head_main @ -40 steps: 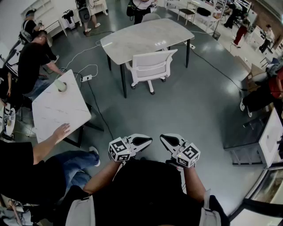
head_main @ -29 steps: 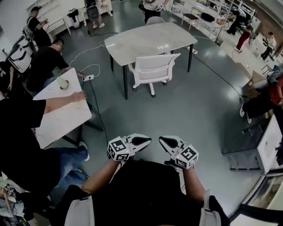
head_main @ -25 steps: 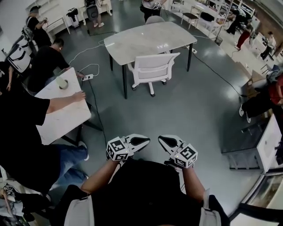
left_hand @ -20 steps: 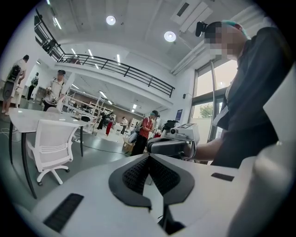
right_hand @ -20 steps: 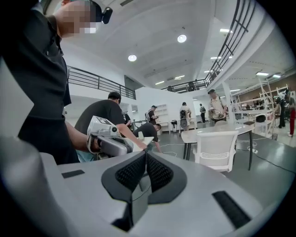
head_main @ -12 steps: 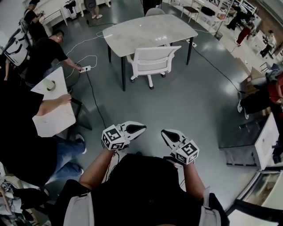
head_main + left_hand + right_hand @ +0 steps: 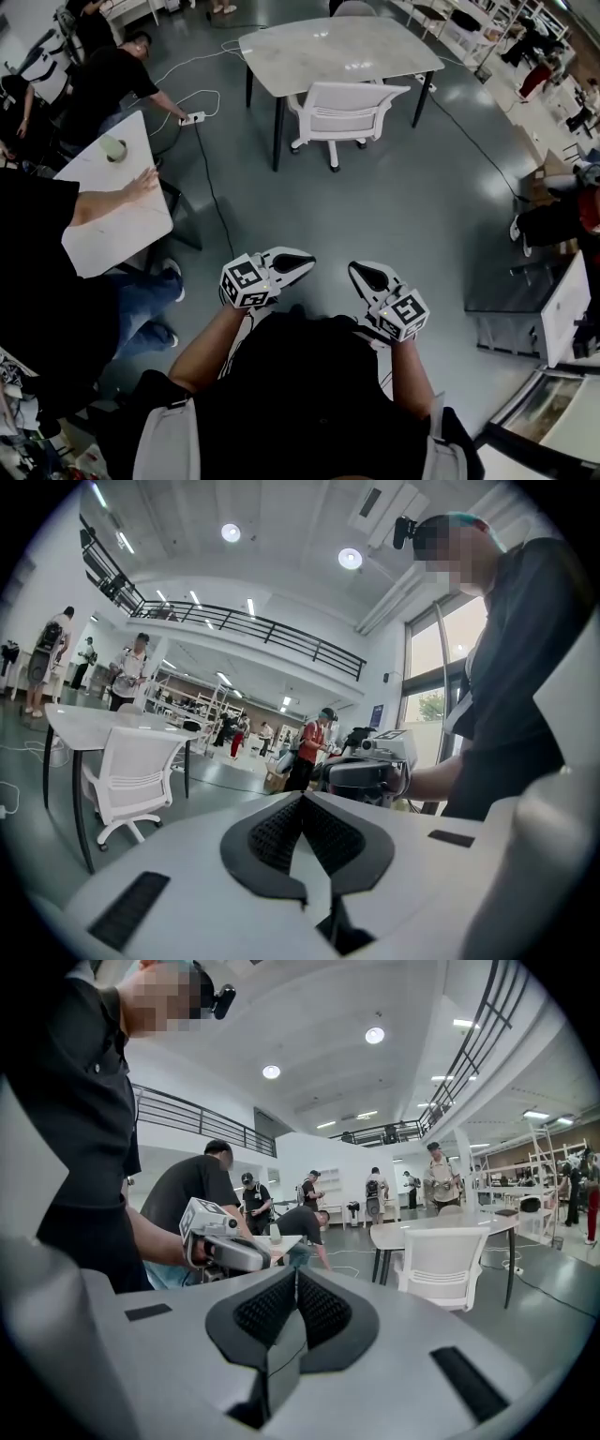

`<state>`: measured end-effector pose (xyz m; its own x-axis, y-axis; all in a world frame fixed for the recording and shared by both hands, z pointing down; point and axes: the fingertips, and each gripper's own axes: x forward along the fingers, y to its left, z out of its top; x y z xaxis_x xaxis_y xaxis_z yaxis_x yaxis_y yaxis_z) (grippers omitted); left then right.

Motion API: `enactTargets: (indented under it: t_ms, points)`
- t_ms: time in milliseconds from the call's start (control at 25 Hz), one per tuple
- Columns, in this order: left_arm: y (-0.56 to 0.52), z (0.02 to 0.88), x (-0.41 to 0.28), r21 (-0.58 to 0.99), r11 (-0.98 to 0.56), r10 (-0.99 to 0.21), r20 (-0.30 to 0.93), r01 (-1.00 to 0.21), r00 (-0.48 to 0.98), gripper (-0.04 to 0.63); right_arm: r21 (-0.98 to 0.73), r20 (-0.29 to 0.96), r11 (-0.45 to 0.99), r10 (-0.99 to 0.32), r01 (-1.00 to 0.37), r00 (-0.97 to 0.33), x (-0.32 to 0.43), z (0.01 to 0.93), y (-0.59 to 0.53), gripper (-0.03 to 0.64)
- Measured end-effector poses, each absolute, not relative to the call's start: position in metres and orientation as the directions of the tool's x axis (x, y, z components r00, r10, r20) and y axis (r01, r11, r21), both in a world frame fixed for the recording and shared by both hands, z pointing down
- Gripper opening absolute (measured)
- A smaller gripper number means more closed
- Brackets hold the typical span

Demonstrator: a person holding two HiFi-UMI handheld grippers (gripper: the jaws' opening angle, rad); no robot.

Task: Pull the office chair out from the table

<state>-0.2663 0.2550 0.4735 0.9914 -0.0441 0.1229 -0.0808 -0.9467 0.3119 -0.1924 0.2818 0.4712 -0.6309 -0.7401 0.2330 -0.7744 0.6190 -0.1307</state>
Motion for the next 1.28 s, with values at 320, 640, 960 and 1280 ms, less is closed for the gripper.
enactTargets:
  t_ms: [320, 640, 960, 1280]
  points:
    - [0.262, 0.483, -0.274, 0.344, -0.937, -0.016, 0.127, -0.059, 0.992, 0.012, -0.133, 0.253, 0.593, -0.754, -0.794, -0.606, -0.196, 0.476, 0.291, 0.021]
    - [0.241, 0.488, -0.261, 0.35, -0.934, -0.02, 0.134, -0.067, 0.991, 0.012, -0.14, 0.257, 0.581, -0.761, -0.802, -0.596, -0.178, 0.483, 0.275, 0.022]
    - [0.202, 0.491, -0.24, 0.356, -0.93, -0.035, 0.147, -0.086, 0.989, 0.012, -0.12, 0.263, 0.608, -0.743, -0.785, -0.616, -0.16, 0.484, 0.233, 0.021]
    - [0.147, 0.489, -0.204, 0.361, -0.925, -0.067, 0.163, -0.122, 0.984, 0.012, -0.115, 0.263, 0.644, -0.715, -0.756, -0.648, -0.126, 0.48, 0.171, 0.022]
